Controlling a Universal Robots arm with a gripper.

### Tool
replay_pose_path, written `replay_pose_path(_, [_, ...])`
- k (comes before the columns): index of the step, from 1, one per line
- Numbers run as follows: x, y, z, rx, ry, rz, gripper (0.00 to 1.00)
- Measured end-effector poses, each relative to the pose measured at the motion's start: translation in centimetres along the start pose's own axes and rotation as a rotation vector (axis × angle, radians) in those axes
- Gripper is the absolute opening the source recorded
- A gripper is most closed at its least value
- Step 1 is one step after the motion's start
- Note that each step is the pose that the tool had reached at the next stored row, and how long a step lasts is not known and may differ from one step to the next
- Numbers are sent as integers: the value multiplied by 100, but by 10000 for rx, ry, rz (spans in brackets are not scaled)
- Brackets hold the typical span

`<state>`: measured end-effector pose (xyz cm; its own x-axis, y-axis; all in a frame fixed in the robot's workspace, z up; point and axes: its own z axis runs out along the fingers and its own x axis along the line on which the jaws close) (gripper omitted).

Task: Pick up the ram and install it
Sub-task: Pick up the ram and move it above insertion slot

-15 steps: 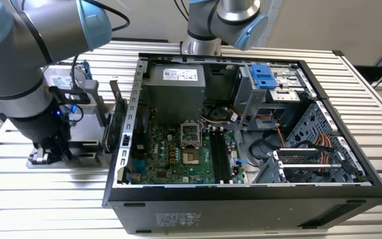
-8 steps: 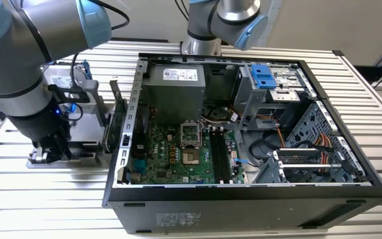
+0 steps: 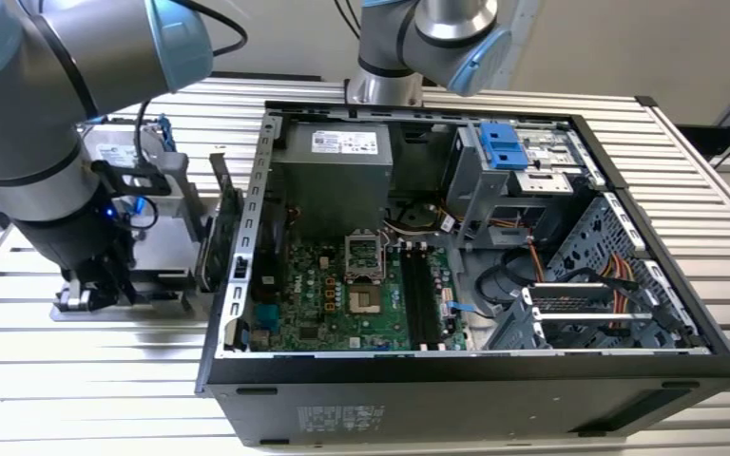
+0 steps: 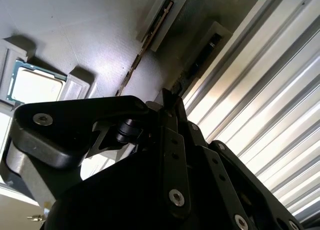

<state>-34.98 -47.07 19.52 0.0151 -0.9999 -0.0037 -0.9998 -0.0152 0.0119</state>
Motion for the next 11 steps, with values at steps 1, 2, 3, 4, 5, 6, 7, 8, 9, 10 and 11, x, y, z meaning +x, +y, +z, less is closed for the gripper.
replay_pose_path(1, [0, 0, -5, -1, 1, 0, 0])
replay_pose_path(2, [0, 0, -12, 0, 1, 0, 0])
replay_pose_path(3, [0, 0, -20, -1, 1, 0, 0])
replay_pose_path(4, [0, 0, -28, 0, 0, 0, 0])
replay_pose_path(5, [0, 1, -37, 1, 0, -1, 0])
replay_pose_path(6, [0, 0, -46, 1, 0, -1, 0])
replay_pose_path(7, [0, 1, -57, 0, 0, 0, 0])
replay_pose_path(8, [0, 1, -67, 1, -1, 1, 0])
replay_pose_path(9, [0, 1, -76, 1, -1, 1, 0])
replay_pose_path(10, [0, 1, -85, 1, -1, 0, 0])
replay_pose_path(11, [0, 1, -93, 2, -1, -1, 0])
